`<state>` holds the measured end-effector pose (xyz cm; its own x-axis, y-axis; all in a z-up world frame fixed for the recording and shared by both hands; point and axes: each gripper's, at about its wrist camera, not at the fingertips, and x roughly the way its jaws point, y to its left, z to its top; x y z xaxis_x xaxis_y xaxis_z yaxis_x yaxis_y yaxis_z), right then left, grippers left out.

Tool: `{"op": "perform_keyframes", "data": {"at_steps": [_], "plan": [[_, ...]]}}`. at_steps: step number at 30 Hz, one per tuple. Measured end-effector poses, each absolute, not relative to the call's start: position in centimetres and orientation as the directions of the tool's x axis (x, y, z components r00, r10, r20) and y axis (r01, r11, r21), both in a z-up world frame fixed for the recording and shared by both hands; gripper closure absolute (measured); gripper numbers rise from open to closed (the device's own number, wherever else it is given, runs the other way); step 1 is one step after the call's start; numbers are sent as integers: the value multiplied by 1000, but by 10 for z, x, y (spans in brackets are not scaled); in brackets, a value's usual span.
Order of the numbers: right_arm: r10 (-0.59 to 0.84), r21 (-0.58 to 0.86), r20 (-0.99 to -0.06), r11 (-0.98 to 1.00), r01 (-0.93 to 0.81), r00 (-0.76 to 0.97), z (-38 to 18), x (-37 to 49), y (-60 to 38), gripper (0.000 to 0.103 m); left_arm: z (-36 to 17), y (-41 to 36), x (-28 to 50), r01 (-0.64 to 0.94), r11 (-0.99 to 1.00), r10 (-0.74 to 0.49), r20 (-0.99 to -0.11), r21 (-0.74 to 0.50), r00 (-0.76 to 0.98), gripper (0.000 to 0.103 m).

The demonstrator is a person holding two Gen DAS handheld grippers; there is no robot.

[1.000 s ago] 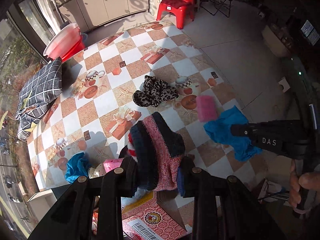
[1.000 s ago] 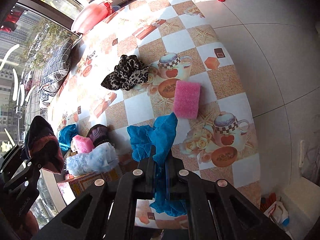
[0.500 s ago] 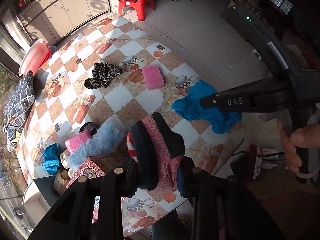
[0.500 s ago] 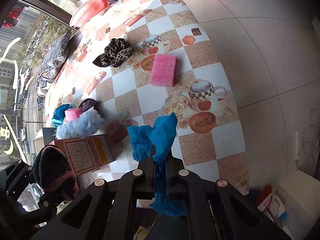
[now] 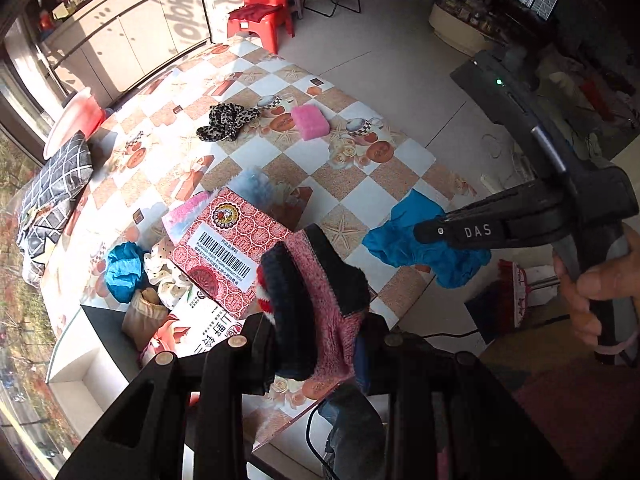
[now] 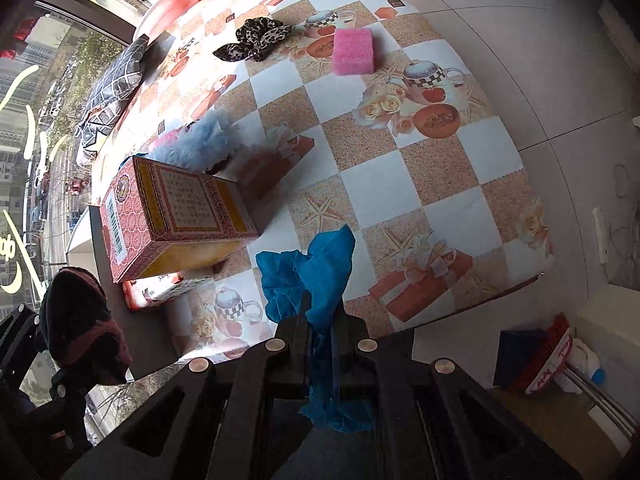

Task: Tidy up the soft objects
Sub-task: 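Carry the hat and blue cloth with both tools over the white box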

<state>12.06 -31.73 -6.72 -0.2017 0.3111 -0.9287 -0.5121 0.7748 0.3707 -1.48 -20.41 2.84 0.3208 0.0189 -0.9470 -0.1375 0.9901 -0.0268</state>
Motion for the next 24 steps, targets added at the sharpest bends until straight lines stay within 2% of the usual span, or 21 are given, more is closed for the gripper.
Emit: {"op": "perform_keyframes", "data": {"at_steps": [8,18,24], "plan": [[312,377,-925,682,-626,-217,-46,62,-286,96,33,-161,-73,-283,959,100,-939,2,330,71],[329,345,-923,467,-814,-202,-1,-1,-225,96,38,-107,-129,-472,881,201,-928,30,315,71],[366,338,-911,402,-851,-189,26,-16,-185,96,36,-84,-160,-566,824,241,-927,38,288,71]]}}
